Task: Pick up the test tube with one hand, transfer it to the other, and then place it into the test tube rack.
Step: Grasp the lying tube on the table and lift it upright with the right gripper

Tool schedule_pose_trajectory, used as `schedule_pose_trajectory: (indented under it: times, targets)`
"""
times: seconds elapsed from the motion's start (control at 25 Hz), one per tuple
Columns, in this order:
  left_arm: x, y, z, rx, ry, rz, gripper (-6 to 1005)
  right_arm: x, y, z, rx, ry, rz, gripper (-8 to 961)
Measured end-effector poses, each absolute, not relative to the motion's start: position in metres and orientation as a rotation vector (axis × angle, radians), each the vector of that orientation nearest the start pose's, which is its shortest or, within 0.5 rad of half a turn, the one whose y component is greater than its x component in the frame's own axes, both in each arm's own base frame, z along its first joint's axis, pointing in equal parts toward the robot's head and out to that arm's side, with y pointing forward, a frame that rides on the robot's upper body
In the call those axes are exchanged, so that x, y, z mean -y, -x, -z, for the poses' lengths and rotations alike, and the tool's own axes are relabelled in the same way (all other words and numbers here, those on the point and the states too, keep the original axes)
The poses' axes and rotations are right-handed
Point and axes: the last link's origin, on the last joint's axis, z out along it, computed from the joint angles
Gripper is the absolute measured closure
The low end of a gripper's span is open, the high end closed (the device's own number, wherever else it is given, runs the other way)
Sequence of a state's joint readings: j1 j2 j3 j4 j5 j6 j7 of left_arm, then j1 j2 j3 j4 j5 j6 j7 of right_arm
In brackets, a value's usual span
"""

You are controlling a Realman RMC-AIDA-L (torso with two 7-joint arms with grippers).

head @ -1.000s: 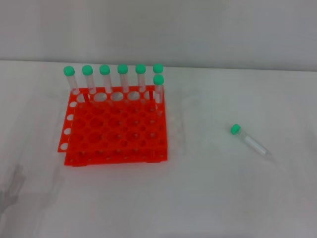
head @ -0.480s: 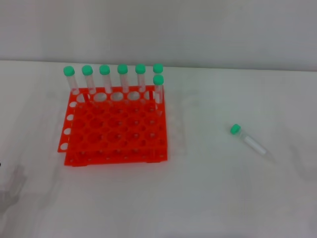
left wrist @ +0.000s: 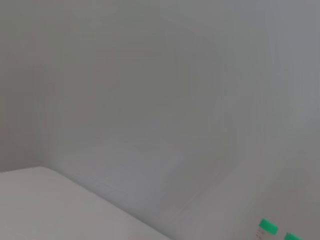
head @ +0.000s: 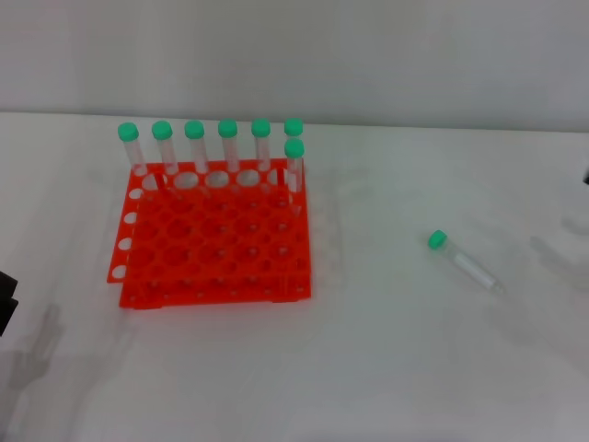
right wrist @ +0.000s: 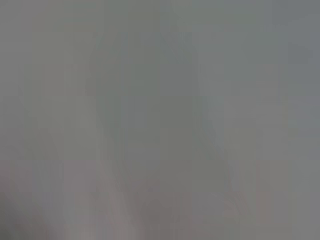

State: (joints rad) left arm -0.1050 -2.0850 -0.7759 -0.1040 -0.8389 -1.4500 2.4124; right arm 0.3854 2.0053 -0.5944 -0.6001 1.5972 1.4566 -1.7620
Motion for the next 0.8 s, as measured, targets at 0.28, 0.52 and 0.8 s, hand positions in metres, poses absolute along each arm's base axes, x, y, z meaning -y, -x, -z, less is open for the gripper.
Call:
schedule_pose_trajectory:
  times: [0.28,0.52,0.8]
  targets:
    - [-0.206,0.384,0.001,0.988,1.350,1.071,123,-0.356,-0.250,-0.098,-0.800,2.422,-0.601,234]
    - [-0.210,0.382,0.002,0.984,1.356,1.080,123,-0.363,-0.201,-0.076,-0.814,2.522,-0.155,255]
    - [-0.216,0.378,0.004,0.981,1.378,1.087,123,-0.377,-0.169,-0.028,-0.730,2.537,0.243,280]
